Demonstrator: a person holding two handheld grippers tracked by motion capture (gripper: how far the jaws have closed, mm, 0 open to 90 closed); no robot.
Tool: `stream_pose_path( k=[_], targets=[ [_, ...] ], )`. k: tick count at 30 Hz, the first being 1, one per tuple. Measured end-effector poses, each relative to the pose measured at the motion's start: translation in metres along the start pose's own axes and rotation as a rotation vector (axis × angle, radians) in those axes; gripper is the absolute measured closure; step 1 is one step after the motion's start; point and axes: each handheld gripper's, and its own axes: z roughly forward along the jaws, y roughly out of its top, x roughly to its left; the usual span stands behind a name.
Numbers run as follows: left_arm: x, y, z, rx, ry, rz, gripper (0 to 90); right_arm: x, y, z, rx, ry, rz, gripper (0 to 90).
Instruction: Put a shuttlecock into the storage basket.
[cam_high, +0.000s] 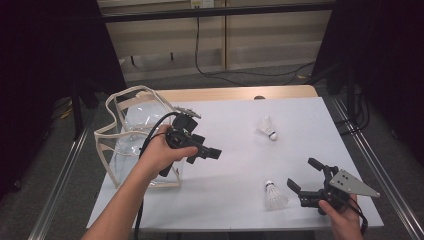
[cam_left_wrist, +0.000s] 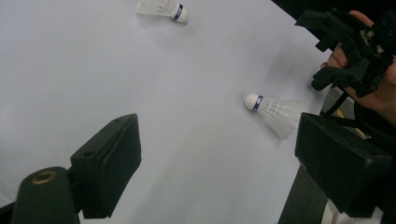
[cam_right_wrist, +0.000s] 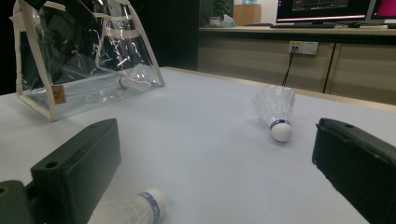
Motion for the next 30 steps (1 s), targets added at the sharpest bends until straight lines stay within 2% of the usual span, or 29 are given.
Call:
stream_pose_path(
  k=[7, 21, 29, 30],
  targets=[
    [0.001, -0.006, 0.008, 0.018, -0.003, 0.007, 14.5, 0.0, 0.0, 0.0, 0.0, 0.0, -0.001, 0.9],
    [0.002, -0.019, 0.021, 0.017, -0.022, -0.004, 14.1, 0.0, 0.0, 0.0, -0.001, 0.002, -0.002, 0.9],
    [0.003, -0.027, 0.031, 0.026, -0.014, -0.002, 14.0, 0.0, 0.0, 0.0, 0.0, 0.001, -0.001, 0.9],
    [0.004, -0.028, 0.032, 0.025, -0.032, -0.002, 14.0, 0.0, 0.0, 0.0, 0.0, 0.001, -0.002, 0.9]
  ],
)
